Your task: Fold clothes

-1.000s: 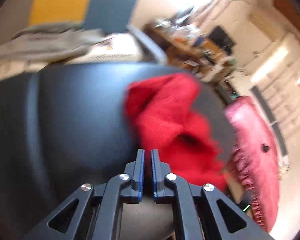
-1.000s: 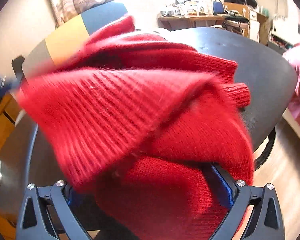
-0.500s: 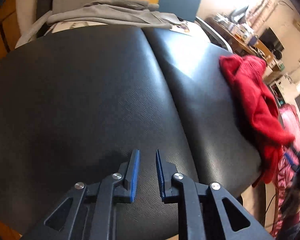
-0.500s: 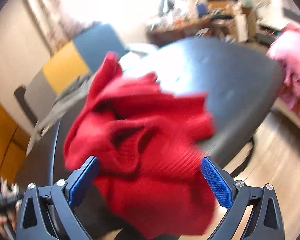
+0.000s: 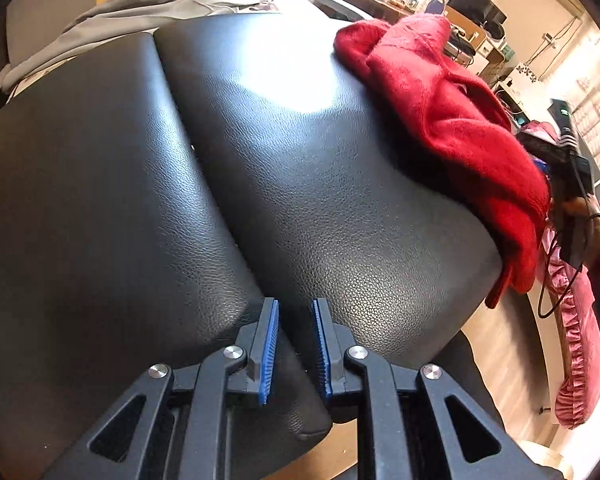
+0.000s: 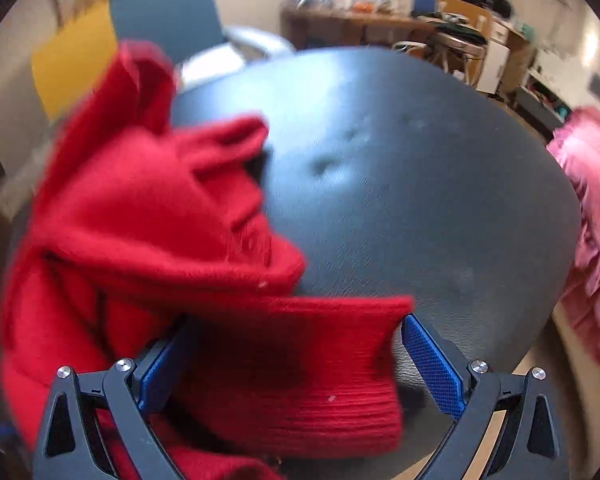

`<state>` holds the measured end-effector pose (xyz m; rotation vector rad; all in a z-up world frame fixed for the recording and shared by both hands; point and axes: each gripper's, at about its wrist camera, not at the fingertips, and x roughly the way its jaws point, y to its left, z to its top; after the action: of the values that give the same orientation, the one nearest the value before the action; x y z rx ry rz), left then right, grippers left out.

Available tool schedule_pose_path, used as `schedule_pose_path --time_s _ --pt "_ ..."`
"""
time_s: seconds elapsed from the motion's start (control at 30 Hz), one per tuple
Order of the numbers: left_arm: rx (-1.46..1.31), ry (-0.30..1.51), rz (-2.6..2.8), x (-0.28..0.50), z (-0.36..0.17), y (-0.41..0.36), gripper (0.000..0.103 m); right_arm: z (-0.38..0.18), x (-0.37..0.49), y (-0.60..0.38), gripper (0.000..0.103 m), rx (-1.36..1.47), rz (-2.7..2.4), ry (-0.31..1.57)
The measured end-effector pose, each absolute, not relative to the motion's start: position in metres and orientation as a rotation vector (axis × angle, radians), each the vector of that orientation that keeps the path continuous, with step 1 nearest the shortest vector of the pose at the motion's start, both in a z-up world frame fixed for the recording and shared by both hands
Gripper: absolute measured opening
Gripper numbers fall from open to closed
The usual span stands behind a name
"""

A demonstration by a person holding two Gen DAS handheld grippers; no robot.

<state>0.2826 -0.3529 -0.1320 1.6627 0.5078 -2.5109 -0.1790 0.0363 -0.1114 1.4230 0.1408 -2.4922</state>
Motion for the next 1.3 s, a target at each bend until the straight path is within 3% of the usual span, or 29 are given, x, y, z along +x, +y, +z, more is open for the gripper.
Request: schedule_pose_path --time_s 0.07,0.17,0.2,0.3,0.47,0.63,0.8,0.93,1.0,1.03,1.1,1.2,1.3 --pt "1.667 0.535 -2.508 0.290 -0.131 -0.356 0.017 -0.124 -0.177 0.030 0.090 1.447 -2.483 0.216" --pt "1.664 0.597 -2.507 0.301 -0.129 -0.363 0.017 -0.120 -0.173 0.035 0.046 1.432 -2.490 0.144" --pt "1.660 0.614 -2.506 0.305 -0.128 -0.365 0.017 -0.115 -0.174 0.035 0.025 1.430 -2.493 0.122" --pt "1.635 0.621 -2.502 0.320 -0.121 -0.370 0.017 -0.097 -0.179 0.037 0.016 1.422 -2.507 0.060" --pt "1.556 0.643 -2.480 0.356 -0.107 -0.387 0.017 -0.016 -0.157 0.010 0.016 1.102 -2.535 -0.135" --pt "1.444 0.739 -2.433 0.394 -0.093 -0.411 0.017 0.014 -0.067 -0.117 0.016 0.863 -2.198 0.064" --pt "1.337 0.783 -2.372 0.426 -0.081 -0.437 0.017 -0.047 0.030 -0.206 0.020 0.930 -1.875 0.282" --pt "1.298 0.743 -2.358 0.439 -0.069 -0.442 0.017 -0.092 0.072 -0.202 0.021 1.033 -1.792 0.371" --pt "1.283 0.712 -2.373 0.437 -0.061 -0.434 0.017 -0.099 0.068 -0.185 0.034 1.056 -1.802 0.352" --pt "1.281 0.699 -2.391 0.438 -0.055 -0.432 0.017 -0.101 0.063 -0.174 0.051 1.069 -1.816 0.328" --pt "1.274 0.689 -2.443 0.432 -0.043 -0.425 0.018 -0.094 0.059 -0.148 0.073 1.066 -1.868 0.276" --pt "1.276 0.687 -2.531 0.413 -0.026 -0.413 0.018 -0.082 0.053 -0.109 0.080 1.059 -1.940 0.200" --pt "1.268 0.535 -2.666 0.374 0.002 -0.389 0.018 -0.077 0.048 -0.081 0.081 1.087 -1.959 0.124"
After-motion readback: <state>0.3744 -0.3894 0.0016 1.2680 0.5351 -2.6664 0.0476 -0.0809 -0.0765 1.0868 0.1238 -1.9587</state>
